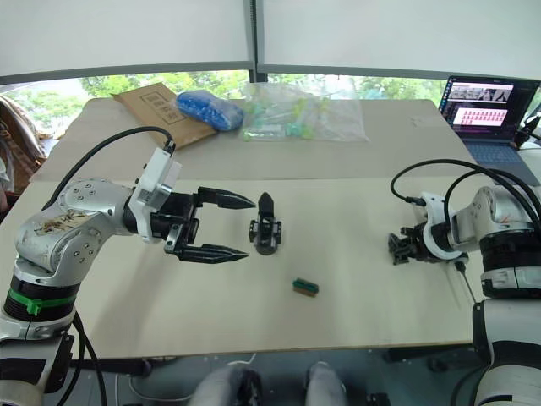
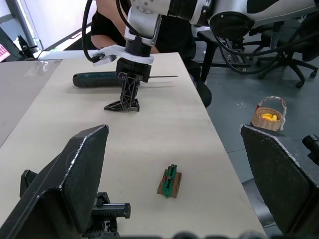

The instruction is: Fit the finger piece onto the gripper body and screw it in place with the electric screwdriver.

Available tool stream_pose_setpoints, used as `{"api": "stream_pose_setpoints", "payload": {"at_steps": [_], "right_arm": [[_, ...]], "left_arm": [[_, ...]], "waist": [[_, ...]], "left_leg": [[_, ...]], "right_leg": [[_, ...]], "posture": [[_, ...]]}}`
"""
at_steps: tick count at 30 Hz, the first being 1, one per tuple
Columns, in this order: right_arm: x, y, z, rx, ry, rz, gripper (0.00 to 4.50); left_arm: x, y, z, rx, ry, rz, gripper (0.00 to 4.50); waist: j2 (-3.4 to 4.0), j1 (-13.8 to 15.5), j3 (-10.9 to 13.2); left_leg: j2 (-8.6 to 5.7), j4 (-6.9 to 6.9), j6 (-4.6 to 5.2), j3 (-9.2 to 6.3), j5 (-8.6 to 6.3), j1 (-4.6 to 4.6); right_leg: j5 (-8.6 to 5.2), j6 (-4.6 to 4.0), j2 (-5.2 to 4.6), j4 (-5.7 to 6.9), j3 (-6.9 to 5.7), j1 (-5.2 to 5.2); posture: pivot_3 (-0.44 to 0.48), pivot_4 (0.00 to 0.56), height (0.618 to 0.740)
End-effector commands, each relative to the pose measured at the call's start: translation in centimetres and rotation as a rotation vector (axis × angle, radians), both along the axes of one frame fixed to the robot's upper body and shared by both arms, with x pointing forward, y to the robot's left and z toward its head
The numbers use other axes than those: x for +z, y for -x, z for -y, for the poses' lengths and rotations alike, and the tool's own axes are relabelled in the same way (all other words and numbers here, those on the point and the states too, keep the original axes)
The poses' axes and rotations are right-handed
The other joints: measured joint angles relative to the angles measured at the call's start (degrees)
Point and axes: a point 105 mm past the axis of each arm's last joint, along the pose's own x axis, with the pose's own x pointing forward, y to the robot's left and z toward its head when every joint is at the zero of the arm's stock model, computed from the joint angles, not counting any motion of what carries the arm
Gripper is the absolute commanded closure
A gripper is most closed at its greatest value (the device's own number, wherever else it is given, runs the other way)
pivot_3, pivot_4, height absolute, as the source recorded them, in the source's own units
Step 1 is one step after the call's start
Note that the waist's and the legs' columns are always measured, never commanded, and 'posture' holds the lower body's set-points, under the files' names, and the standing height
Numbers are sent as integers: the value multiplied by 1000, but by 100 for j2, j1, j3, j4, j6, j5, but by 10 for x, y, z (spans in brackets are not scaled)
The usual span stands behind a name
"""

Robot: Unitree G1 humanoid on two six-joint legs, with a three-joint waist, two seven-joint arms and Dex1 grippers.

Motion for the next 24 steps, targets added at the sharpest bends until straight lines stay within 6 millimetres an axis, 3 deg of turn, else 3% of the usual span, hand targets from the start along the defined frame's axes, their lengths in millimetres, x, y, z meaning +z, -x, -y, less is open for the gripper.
{"api": "stream_pose_setpoints", "payload": {"at_steps": [1,4,7,9,13,17,21,24], "right_arm": [[5,0,-3,128,45,51,3358],[21,-1,1,334,142,177,3358],[48,-4,-12,480,145,322,3358],[72,-6,-35,554,98,451,3358],[95,-2,-76,683,66,642,3358],[127,-4,-129,697,34,946,3358],[139,5,-164,729,19,1095,3358],[141,9,-177,736,6,1146,3358]], "left_arm": [[5,0,0,7,11,15,0],[6,-5,0,41,36,-16,0],[10,-15,3,115,95,-47,0],[16,-25,7,183,157,-83,0],[26,-49,17,324,280,-210,0],[31,-68,33,430,407,-393,0],[37,-81,39,505,511,-488,0],[39,-89,40,554,563,-540,0]], "waist": [[0,5,0],[2,41,1],[6,62,4],[5,54,4],[4,83,4],[1,111,4],[1,167,4],[1,192,4]], "left_leg": [[0,0,0,0,0,1],[-2,-2,0,0,0,-1],[-6,0,0,0,0,-5],[-4,2,0,-1,0,-4],[1,0,-6,-9,4,-3],[-1,2,-5,-14,4,0],[-6,1,-6,-14,5,-6],[-9,6,-5,-15,5,-9]], "right_leg": [[0,0,1,0,0,0],[-1,2,-1,-2,2,-3],[-2,5,-6,-1,3,-6],[-2,4,-5,3,3,-5],[-2,3,-3,6,0,-3],[-1,3,-5,5,-3,6],[-1,3,-4,18,-8,0],[0,4,-4,16,-10,3]], "posture": [[0,150,732],[0,150,732],[0,150,732],[0,150,732],[0,150,732],[0,150,732],[0,150,732],[0,150,732]]}}
